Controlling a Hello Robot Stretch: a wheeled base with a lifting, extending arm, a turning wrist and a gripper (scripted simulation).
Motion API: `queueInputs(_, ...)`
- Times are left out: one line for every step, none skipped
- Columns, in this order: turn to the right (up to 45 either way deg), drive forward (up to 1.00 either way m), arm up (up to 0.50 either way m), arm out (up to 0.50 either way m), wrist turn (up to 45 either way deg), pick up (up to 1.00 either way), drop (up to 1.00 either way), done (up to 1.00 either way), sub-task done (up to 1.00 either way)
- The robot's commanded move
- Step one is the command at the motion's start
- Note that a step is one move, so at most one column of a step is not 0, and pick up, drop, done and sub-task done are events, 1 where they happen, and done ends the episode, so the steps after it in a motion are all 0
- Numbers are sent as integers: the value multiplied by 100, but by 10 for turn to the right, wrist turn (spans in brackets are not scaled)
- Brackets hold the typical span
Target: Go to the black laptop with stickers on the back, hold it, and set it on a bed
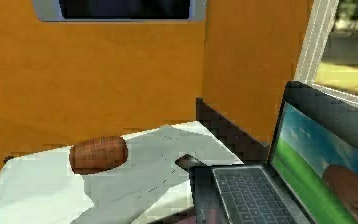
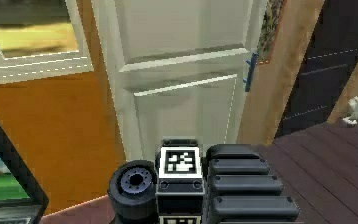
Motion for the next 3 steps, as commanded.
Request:
queueInputs(0, 55, 0, 0, 0, 0, 0, 0, 0)
queueInputs(450, 0, 0, 0, 0, 0, 0, 0, 0)
queueInputs(30, 0, 0, 0, 0, 0, 0, 0, 0)
